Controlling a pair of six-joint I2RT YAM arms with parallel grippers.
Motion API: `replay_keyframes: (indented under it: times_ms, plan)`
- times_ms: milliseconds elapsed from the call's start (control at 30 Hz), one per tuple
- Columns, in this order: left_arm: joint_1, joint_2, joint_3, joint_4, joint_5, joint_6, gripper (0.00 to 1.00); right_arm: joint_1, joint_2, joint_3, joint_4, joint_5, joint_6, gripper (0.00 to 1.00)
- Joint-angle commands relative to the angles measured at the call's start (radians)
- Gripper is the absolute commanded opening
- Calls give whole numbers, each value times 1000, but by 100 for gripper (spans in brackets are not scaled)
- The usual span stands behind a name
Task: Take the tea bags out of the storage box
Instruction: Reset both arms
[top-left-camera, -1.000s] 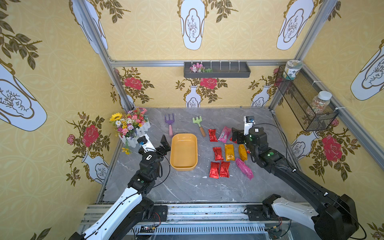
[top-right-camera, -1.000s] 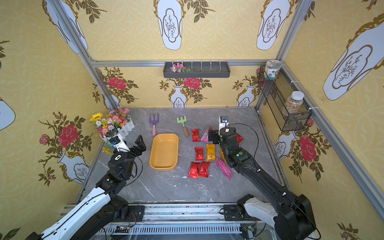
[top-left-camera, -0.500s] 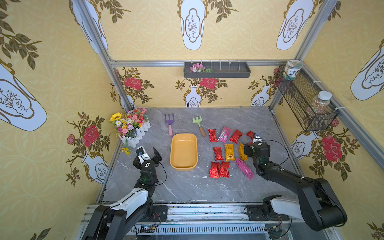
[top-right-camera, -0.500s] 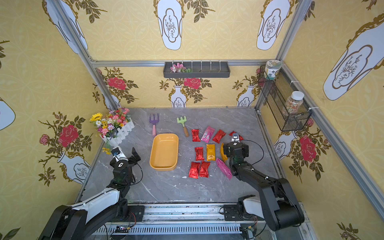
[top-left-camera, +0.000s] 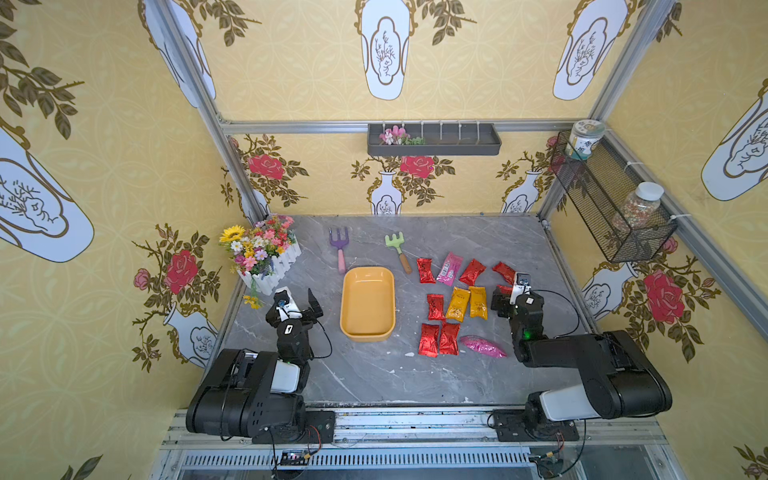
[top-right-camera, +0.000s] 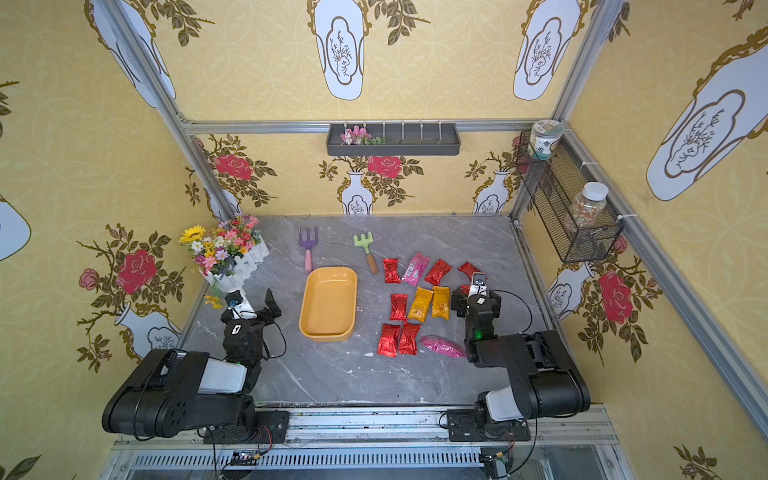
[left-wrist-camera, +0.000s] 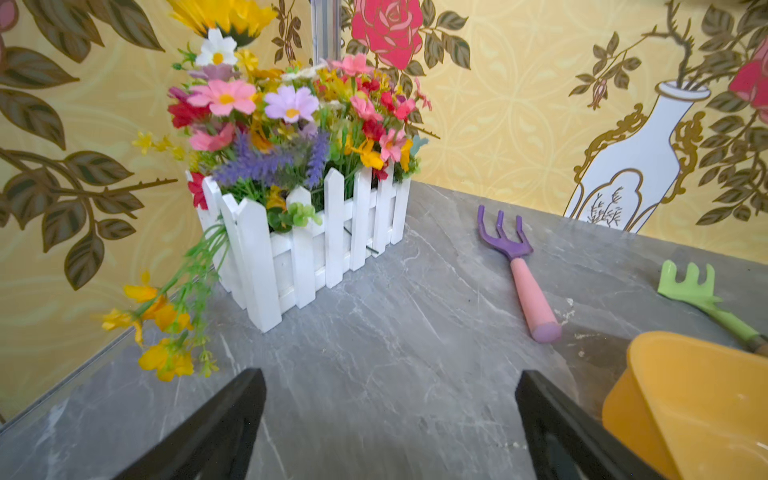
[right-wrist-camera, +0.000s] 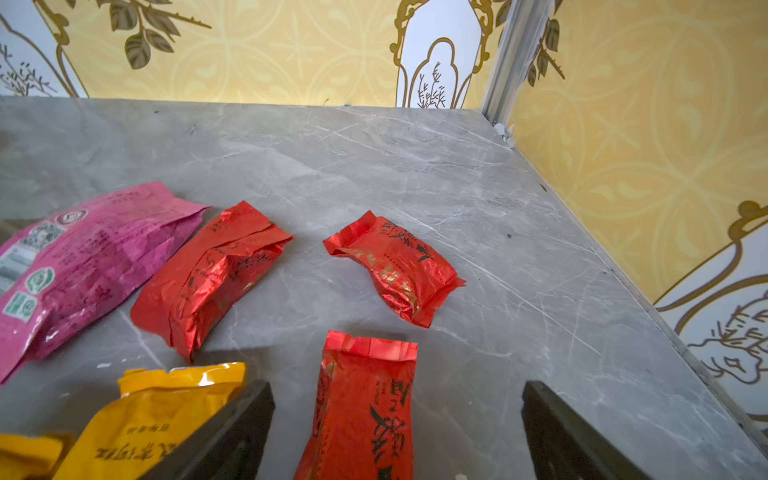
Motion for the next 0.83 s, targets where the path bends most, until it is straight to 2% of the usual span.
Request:
replay_keyframes:
  times_ms: [0, 100, 533, 633, 800]
  plan:
    - [29, 11, 26, -9, 41, -19, 100, -13, 11, 6, 6, -61, 31, 97]
    - [75, -1, 40, -63, 75, -62, 100, -13, -1, 4, -8, -57, 34, 97]
    - [76, -7, 40, -68, 76, -65, 100, -12, 4, 3, -1, -56, 30, 97]
    - [76, -6, 40, -68, 75, -64, 100, -14, 11, 12, -8, -152, -1, 97]
    - [76, -11, 38, -66, 75, -63, 100, -14, -6, -12, 16, -162, -12, 97]
